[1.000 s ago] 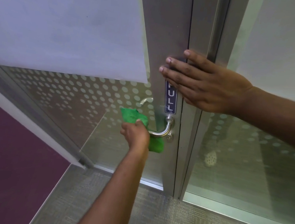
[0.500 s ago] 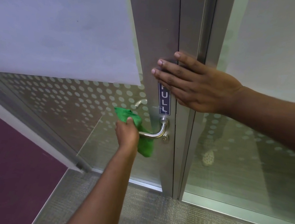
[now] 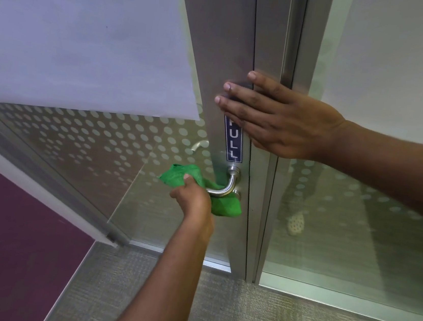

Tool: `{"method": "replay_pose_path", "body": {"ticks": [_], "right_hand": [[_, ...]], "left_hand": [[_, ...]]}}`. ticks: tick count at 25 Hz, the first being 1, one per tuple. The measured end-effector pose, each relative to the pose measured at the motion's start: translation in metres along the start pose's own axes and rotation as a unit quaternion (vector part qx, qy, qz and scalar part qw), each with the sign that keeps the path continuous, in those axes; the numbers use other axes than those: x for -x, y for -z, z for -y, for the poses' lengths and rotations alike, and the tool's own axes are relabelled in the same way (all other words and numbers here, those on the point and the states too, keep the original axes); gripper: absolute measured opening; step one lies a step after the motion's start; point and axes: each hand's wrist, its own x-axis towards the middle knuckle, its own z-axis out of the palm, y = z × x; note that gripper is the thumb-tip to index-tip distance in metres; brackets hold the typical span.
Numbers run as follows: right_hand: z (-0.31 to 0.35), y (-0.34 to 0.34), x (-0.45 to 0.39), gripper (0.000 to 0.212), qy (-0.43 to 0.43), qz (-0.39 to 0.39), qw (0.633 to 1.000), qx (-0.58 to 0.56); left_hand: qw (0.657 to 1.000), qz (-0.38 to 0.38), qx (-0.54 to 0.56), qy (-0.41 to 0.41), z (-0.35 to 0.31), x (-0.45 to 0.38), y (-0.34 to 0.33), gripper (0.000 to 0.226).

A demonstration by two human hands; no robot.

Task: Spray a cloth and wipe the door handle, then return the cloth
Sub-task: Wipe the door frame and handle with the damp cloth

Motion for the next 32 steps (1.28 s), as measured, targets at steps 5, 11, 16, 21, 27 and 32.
{"method": "replay_pose_path", "body": {"ticks": [5,11,16,21,27,32], "right_hand": [[-0.001,0.0,0.002,0.063,0.003,0.001,1.0,0.0],[-0.001,0.0,0.003,0.064,0.008,0.007,1.0,0.003],[-0.001,-0.003,0.004,0.064,0.009,0.008,1.0,0.007],[0.0,-0.002,0.004,0.064,0.008,0.001,1.0,0.011],[0.0,-0.001,0.002,0.064,0.003,-0.003,1.0,0.011],[-0.001,0.001,0.003,0.064,0.006,0.003,1.0,0.009]], "left_hand": [[0.987,0.058,0.115,0.092,0.037,0.054,-0.033,0.053],[0.988,-0.013,0.148,0.034,0.024,0.024,-0.026,0.052],[0.99,-0.048,0.13,0.008,0.008,0.008,-0.021,0.052],[0.997,0.038,0.072,0.012,0.036,0.037,-0.017,0.054],[0.85,0.019,-0.295,-0.435,0.07,0.016,0.046,0.036],[0.509,0.033,-0.457,-0.729,0.056,-0.021,0.047,0.04]]}}
